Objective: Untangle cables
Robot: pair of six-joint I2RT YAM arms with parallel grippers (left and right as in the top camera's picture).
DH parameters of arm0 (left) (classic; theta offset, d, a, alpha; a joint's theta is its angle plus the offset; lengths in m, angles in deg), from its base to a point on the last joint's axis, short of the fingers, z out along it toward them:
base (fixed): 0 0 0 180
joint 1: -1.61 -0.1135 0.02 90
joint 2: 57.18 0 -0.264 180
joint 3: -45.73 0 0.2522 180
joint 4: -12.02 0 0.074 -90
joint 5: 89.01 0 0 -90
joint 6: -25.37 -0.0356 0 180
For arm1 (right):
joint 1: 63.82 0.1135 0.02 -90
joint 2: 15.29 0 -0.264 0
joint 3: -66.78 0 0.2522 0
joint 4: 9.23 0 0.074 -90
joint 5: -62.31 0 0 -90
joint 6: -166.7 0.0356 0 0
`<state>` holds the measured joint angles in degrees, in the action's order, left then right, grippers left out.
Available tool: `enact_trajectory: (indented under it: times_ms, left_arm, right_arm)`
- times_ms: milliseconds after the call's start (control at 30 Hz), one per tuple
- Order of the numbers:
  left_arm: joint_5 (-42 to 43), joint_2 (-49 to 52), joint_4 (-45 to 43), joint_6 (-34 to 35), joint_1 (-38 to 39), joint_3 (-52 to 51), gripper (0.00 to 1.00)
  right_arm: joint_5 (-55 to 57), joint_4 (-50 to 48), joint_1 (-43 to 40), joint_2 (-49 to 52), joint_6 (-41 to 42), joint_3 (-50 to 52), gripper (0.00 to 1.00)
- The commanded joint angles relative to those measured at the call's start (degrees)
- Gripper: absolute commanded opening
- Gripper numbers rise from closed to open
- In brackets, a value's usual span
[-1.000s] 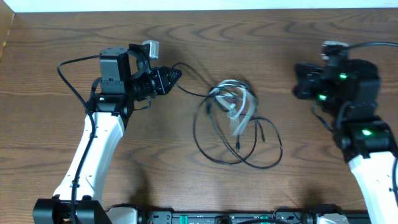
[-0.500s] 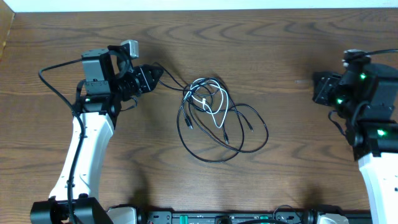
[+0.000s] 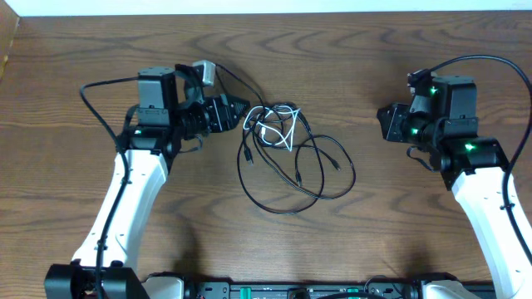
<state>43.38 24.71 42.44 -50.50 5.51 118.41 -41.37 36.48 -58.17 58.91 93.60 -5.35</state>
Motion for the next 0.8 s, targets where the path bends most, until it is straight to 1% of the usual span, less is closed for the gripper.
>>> enact_trajectory:
  times_ms: [0,167,267,367,600,767]
  left_arm:
    - [-3.0,3.2,1.1,-2.0,1.7,0.4,0.58]
    - [-3.2,10.2,0.8,-3.2,3.6,0.4,0.57]
    - [-6.0,15.0,0.7,-3.3,4.5,0.4,0.55]
    - [-7.1,20.9,-2.4,-3.6,4.8,0.4,0.53]
    - [-7.2,21.6,-10.3,-3.8,4.8,0.4,0.53]
    - [-9.3,21.6,-14.6,-5.4,4.8,0.4,0.53]
  right_arm:
    - [-0.4,1.6,2.6,0.1,-2.6,-0.6,0.30]
    - [-0.2,2.3,6.2,0.1,-2.8,-0.6,0.31]
    - [-0.2,2.4,7.2,0.1,-2.6,-0.6,0.32]
    - [-0.2,4.0,7.3,0.1,-2.7,-0.6,0.33]
    - [0.0,6.1,7.6,0.1,-3.4,-0.6,0.33]
    - [0.0,7.2,7.6,0.1,-4.0,-0.6,0.33]
